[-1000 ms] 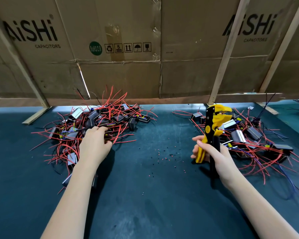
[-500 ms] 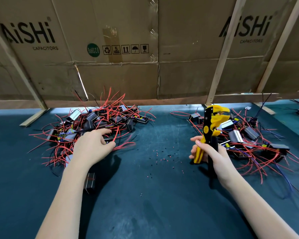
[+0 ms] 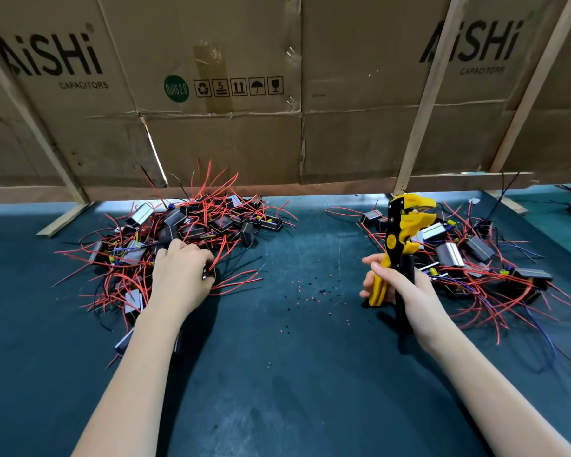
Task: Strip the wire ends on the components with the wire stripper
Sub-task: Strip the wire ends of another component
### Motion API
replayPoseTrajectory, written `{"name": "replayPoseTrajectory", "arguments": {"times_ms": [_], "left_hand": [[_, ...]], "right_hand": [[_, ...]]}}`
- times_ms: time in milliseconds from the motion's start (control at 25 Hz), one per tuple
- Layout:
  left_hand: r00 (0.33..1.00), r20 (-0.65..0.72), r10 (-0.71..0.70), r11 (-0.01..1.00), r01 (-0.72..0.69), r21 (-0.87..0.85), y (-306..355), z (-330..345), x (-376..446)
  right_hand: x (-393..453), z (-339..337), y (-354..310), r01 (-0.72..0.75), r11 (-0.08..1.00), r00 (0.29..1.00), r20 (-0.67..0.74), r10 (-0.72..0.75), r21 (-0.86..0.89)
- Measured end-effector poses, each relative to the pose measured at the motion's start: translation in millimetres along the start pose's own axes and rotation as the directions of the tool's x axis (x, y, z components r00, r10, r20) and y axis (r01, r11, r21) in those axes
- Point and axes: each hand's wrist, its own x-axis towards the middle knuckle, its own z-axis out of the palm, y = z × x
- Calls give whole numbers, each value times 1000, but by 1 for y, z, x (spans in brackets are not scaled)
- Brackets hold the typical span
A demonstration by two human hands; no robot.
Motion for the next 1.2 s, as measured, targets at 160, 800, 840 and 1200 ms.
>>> {"name": "replayPoseTrajectory", "arguments": {"times_ms": [160,800,840,1200], "left_hand": [[950,-269,-158,863,0,-506,7,-15,-5],[908,231,350,780,-146,-609,56,-24,-26],[929,204,310,777,-124,-617,62,-22,-27],[959,229,167,185,197,-963,92,-24,-32]], "right_hand": [[0,0,-1,-3,1000,1000,-1,3,7],[-2,-1,-3,22,995,997,81,-14,-98],[-2,-1,-3,29,990,994,111,-13,-139],[-3,-2,2,61,803,979,-120,-162,-593]]}}
